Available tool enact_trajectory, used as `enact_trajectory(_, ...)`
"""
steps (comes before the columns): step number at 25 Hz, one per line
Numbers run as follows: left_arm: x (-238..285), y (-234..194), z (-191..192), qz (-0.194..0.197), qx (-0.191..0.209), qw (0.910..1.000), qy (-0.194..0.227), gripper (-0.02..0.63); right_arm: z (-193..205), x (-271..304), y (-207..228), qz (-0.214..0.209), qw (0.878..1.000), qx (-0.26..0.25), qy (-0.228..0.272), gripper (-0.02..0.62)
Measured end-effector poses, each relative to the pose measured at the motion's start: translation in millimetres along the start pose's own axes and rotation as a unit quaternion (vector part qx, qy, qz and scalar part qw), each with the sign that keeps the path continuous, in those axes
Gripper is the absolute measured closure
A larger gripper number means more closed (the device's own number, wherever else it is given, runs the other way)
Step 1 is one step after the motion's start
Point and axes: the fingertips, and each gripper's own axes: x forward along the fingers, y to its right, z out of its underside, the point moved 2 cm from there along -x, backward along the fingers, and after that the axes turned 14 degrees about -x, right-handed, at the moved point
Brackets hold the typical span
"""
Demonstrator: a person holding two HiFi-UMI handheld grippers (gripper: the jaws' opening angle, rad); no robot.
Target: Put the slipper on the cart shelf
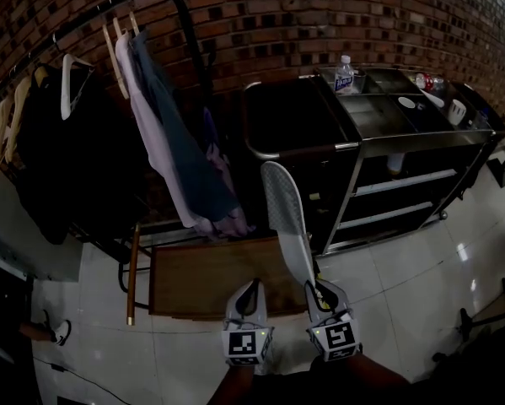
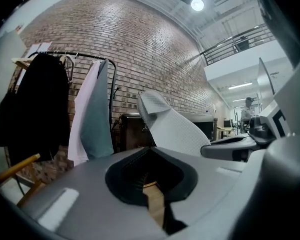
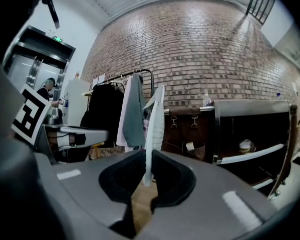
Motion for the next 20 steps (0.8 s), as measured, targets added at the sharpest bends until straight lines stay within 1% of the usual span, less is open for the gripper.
enact_trajectory(2,10.8,9.6,7.7,-0.002,-0.005,1.0,-0.007,0.591,7.5,-6.0,13.8,-0.002,1.0,0.005,-0.006,0.56)
enact_trajectory(5,29.3,28.3,2.3,-0.012,-0.009,0.9999,-0.008,0.591,22.4,-15.5,39.2,-0.005,1.0,0.023,-0.014,0.56)
enact_trajectory(11,71.9,75.4,-0.3,-0.033,0.014,0.9994,0.002,0.591,55.5,-36.2,101.0,-0.026,0.998,0.048,-0.027,0.558)
enact_trajectory(14,92.9,104.9,-1.4,-0.038,0.018,0.9991,0.003,0.591,62.5,-47.6,133.3,-0.033,0.998,0.05,-0.027,0.558)
enact_trajectory(17,106.8,136.2,1.7,-0.04,0.014,0.9991,0.0,0.591,77.2,-59.3,166.1,-0.034,0.997,0.048,-0.04,0.558)
enact_trajectory(20,116.5,166.0,11.5,-0.033,0.015,0.9993,-0.007,0.591,94.1,-68.8,196.7,-0.032,0.997,0.042,-0.053,0.558)
